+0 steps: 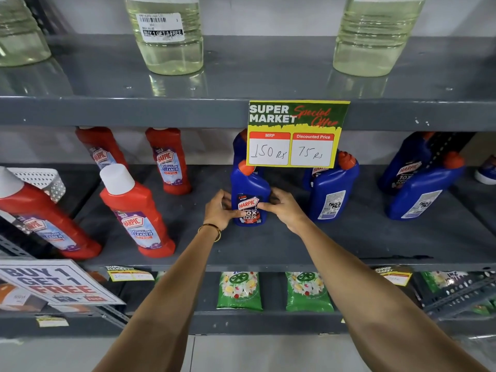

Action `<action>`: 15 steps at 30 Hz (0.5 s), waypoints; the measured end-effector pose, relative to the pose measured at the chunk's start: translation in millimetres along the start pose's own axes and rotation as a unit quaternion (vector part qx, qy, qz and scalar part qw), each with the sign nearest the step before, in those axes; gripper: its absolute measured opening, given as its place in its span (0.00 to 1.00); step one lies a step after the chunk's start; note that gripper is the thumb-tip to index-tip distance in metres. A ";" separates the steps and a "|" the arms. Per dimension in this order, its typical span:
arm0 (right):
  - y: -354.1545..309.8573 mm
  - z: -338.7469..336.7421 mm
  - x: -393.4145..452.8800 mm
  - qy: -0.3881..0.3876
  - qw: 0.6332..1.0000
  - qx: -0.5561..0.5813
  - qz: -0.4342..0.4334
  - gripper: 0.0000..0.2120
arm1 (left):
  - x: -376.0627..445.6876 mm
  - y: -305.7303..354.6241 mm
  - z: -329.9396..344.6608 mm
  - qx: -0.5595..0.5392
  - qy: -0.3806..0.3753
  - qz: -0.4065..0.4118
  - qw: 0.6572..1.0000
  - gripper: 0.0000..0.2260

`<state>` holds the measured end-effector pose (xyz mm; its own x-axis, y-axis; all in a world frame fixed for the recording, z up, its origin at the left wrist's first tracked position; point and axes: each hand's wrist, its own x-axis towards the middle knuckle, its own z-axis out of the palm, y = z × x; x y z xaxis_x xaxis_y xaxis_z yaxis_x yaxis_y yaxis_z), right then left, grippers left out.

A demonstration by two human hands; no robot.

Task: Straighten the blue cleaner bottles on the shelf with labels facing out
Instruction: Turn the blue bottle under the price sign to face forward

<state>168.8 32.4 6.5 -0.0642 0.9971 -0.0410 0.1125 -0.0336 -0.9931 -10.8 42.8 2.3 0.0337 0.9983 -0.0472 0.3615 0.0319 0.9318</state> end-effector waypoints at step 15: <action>2.5 -0.8 -3.9 0.092 0.994 -0.005 0.053 0.29 | -12.5 -9.5 15.3 0.010 0.068 -0.042 0.997 0.21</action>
<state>170.2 28.5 4.2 0.1316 0.9835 -0.1238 0.1194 -0.1397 -0.9830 -0.4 29.2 -11.5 -0.1233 0.9895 -0.0752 0.3763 0.1167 0.9191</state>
